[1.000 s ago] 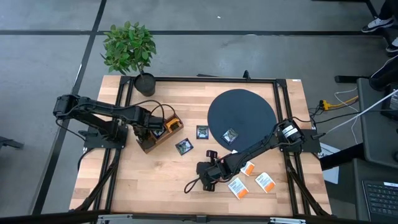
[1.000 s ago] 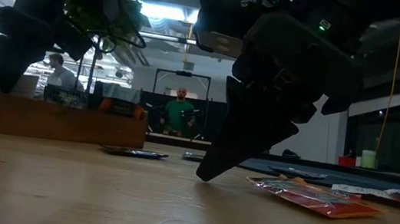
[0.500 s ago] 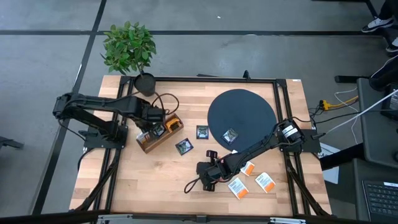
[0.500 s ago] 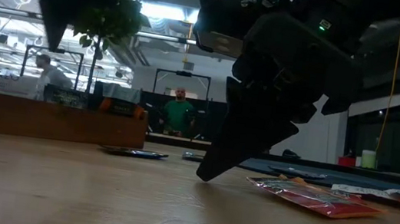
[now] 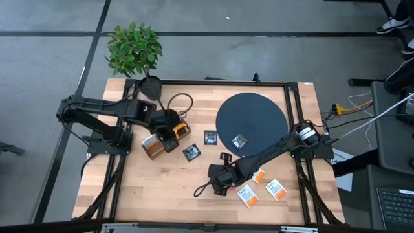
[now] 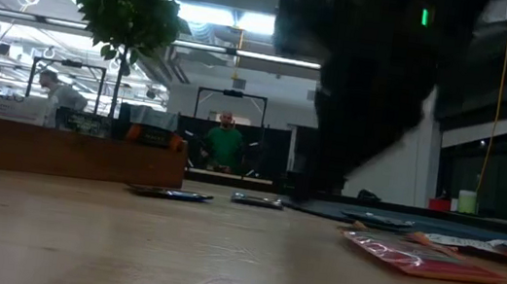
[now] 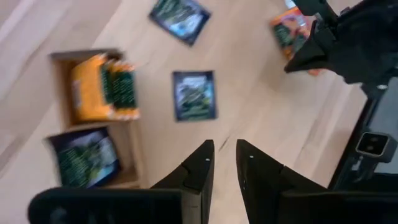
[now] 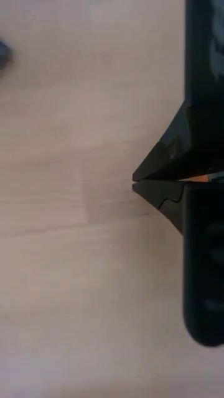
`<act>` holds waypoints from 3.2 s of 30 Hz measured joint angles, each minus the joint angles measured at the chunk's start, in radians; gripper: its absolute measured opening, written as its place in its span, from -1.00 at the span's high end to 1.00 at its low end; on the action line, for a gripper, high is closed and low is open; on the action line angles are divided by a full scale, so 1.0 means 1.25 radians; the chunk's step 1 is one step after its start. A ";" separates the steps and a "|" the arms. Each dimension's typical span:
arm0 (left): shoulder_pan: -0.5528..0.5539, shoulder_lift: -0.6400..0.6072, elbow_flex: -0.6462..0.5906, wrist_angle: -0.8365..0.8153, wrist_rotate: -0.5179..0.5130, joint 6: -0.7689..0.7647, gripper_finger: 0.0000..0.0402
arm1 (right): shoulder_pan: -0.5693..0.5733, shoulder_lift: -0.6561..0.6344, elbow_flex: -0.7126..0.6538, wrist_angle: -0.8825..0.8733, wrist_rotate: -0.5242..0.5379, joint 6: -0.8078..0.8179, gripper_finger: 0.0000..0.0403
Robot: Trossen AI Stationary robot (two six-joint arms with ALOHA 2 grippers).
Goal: Pick & Place Tea
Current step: Put the orange tea bag into the right section of the wooden organizer
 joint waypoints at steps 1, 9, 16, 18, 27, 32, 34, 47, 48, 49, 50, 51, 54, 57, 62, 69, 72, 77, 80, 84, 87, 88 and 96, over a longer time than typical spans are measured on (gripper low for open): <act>-0.009 0.008 0.000 0.015 -0.005 -0.007 0.68 | 0.000 -0.014 0.001 0.000 -0.008 0.000 0.97; -0.068 0.100 -0.001 0.114 -0.007 -0.016 0.68 | 0.014 -0.068 0.001 -0.056 -0.066 0.121 0.89; -0.086 0.185 -0.001 0.193 0.047 0.095 0.70 | 0.074 -0.154 0.001 -0.117 -0.014 0.343 0.88; -0.086 0.204 -0.001 0.229 0.052 0.124 0.70 | 0.094 -0.180 0.001 -0.144 0.029 0.415 0.88; -0.066 0.291 -0.001 0.525 0.125 0.158 0.71 | 0.177 -0.241 -0.002 -0.521 0.117 0.961 0.89; -0.067 0.347 -0.001 0.533 0.151 0.185 0.71 | 0.200 -0.284 -0.144 -0.352 0.015 1.165 0.97; -0.066 0.359 -0.001 0.520 0.153 0.185 0.71 | 0.205 -0.319 -0.242 -0.156 0.011 1.194 0.97; -0.057 0.365 -0.156 0.805 0.185 0.053 0.70 | 0.187 -0.533 -0.494 0.138 0.013 1.226 0.92; -0.054 0.365 -0.188 0.873 0.206 0.017 0.70 | 0.185 -0.533 -0.494 0.137 0.007 1.212 0.93; -0.051 0.365 -0.218 0.927 0.223 -0.016 0.71 | 0.180 -0.531 -0.493 0.137 -0.003 1.198 0.95; -0.047 0.364 -0.243 0.969 0.240 -0.044 0.71 | 0.177 -0.528 -0.490 0.138 -0.007 1.185 0.96; -0.044 0.365 -0.262 0.994 0.250 -0.060 0.72 | 0.172 -0.524 -0.488 0.145 -0.015 1.167 0.96; -0.043 0.365 -0.280 1.007 0.250 -0.063 0.73 | 0.154 -0.501 -0.476 0.153 -0.025 1.101 0.97; -0.044 0.385 -0.264 1.013 0.252 -0.055 0.72 | 0.132 -0.472 -0.451 0.172 -0.025 1.016 0.95; -0.032 0.443 -0.180 1.016 0.271 -0.061 0.71 | 0.110 -0.397 -0.382 0.169 -0.024 0.873 0.92; -0.003 0.564 -0.063 1.009 0.401 -0.102 0.70 | 0.110 -0.305 -0.304 0.169 -0.025 0.816 0.98; 0.004 0.589 -0.046 0.998 0.431 -0.096 0.67 | 0.120 -0.281 -0.289 0.170 -0.024 0.821 0.94; 0.008 0.593 -0.041 0.924 0.425 0.008 0.65 | 0.145 -0.244 -0.277 0.167 -0.020 0.816 0.95; 0.007 0.593 -0.041 0.890 0.422 0.070 0.65 | 0.165 -0.216 -0.267 0.166 -0.007 0.758 0.98; 0.000 0.593 -0.041 0.884 0.413 0.133 0.65 | 0.187 -0.186 -0.237 0.162 0.025 0.669 0.96; -0.007 0.593 -0.041 0.884 0.389 0.151 0.65 | 0.194 -0.171 -0.215 0.140 0.046 0.640 0.96; -0.011 0.593 -0.041 0.884 0.380 0.152 0.65 | 0.194 -0.169 -0.210 0.133 0.048 0.635 0.97; -0.026 0.610 -0.041 0.936 0.345 0.161 0.64 | 0.193 -0.130 -0.207 0.126 0.039 0.628 0.95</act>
